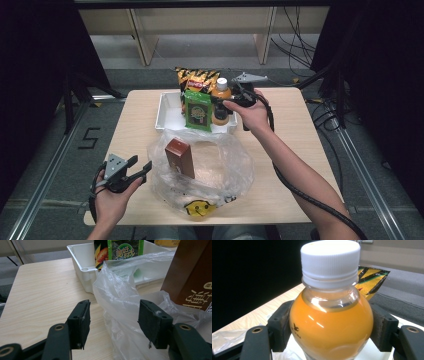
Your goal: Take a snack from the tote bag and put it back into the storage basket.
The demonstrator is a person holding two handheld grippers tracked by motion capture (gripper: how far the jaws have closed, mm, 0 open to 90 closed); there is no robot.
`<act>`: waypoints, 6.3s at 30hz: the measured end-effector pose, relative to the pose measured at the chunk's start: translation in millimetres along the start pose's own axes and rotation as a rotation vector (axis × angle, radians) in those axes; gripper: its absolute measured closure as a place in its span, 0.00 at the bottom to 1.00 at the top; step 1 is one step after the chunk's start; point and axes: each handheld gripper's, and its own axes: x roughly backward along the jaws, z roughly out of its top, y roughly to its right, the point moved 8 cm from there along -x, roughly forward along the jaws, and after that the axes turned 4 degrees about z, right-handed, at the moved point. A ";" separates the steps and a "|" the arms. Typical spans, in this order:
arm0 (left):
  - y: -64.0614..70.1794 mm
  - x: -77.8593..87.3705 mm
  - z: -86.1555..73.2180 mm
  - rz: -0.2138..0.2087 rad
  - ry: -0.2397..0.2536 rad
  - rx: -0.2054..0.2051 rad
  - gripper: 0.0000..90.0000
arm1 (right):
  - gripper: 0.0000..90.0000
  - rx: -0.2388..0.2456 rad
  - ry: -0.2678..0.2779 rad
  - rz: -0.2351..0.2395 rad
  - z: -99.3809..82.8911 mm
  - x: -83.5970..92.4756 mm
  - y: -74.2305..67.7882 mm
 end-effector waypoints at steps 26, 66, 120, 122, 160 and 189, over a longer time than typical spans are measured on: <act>-0.5 -0.4 -0.7 0.003 -0.004 -0.002 0.47 | 0.34 0.003 -0.048 -0.040 -16.5 -21.0 22.7; -0.6 -0.4 -0.6 0.003 -0.002 0.004 0.47 | 0.34 0.005 -0.116 -0.076 -39.7 -33.0 36.0; 0.3 -0.9 -0.7 -0.001 -0.002 0.002 0.47 | 0.34 0.058 -0.199 -0.101 -72.5 -50.8 43.9; 0.4 -0.8 -0.4 -0.004 0.000 -0.001 0.47 | 0.34 0.070 -0.198 -0.094 -72.8 -52.2 42.7; 3.0 4.4 7.7 -0.008 0.044 0.000 0.44 | 0.33 0.071 -0.140 -0.031 -68.9 33.4 -12.6; 12.6 11.0 17.3 -0.031 0.078 0.008 0.45 | 0.74 0.106 -0.053 0.141 -92.6 84.1 -94.5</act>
